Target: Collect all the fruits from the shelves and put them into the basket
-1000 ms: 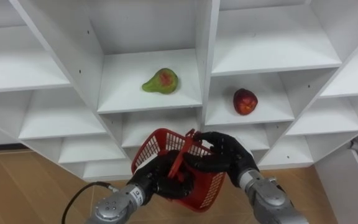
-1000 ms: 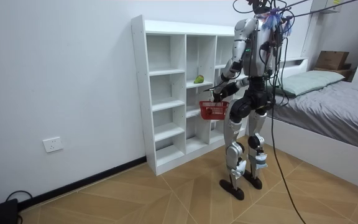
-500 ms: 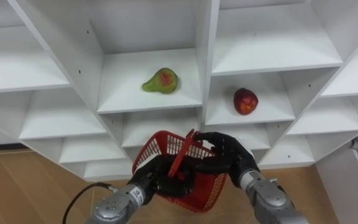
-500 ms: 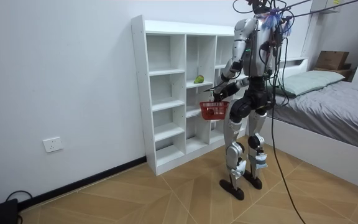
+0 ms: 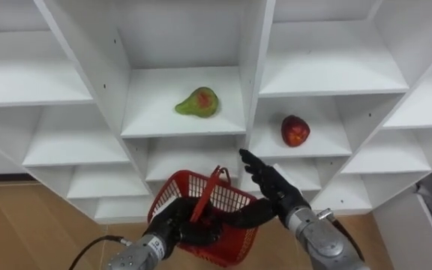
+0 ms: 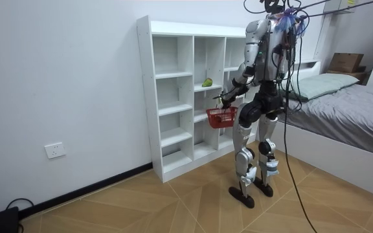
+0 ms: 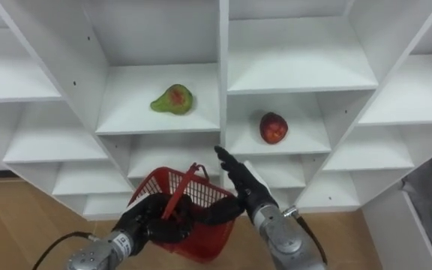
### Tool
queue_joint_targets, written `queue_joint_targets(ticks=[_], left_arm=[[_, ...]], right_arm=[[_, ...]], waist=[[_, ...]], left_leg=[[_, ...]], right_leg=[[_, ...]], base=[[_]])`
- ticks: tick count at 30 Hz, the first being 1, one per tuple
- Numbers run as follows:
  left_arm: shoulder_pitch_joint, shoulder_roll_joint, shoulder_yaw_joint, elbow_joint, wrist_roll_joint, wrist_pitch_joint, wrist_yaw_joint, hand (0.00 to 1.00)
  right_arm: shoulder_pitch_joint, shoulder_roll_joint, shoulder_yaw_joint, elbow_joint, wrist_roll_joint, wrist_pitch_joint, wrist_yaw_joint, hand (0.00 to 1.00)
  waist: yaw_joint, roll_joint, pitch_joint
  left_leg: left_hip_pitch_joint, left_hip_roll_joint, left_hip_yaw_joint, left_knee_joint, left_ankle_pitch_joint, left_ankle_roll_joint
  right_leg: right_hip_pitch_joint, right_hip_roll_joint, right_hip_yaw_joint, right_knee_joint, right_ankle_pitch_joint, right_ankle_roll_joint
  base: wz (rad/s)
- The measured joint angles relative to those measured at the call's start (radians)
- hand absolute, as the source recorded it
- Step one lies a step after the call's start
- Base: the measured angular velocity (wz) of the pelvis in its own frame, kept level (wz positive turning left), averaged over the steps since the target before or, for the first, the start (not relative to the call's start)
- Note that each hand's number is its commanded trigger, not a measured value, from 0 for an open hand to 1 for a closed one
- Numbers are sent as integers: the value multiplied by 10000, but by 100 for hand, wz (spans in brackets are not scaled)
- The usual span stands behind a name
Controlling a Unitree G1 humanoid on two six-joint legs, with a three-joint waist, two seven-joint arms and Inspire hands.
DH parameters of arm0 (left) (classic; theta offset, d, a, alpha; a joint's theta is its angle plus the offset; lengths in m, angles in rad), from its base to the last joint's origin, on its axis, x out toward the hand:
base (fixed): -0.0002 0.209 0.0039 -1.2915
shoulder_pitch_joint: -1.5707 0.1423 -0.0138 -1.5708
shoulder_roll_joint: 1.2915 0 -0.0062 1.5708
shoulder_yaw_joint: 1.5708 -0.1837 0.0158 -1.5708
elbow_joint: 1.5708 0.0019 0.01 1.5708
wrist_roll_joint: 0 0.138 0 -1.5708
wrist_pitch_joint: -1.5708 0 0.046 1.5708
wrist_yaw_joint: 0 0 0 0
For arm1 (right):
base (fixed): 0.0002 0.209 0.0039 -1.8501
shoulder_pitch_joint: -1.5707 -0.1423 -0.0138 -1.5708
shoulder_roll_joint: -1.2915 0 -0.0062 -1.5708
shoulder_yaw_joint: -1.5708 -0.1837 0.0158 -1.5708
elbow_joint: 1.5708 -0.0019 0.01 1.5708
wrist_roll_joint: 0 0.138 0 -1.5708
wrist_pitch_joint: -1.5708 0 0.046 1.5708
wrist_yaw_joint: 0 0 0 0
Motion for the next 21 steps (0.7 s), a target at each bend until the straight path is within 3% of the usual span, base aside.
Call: queue_joint_targets(ticks=[11,16,21], left_arm=[[53,39,453,850,44,-37,109,100],[210,26,886,850,54,-95,187,100],[308,-17,1054,850,63,-111,183,100]], right_arm=[[-28,-192,16,-1493,-1095,256,1008,0],[60,-533,4,-2692,-1960,250,1267,0],[55,-530,-128,-3074,-2661,250,1448,0]], waist=[[21,-317,0],[270,-565,35],[489,-649,39]], left_leg=[[24,-13,-72,-110,1,-3],[187,8,-137,-129,-1,-9],[198,-21,-184,-107,-1,-8]], right_leg=[[56,39,-36,-41,-5,8],[239,65,-57,-50,-5,7],[277,34,-140,-32,-6,10]], base=[[0],[3],[3]])
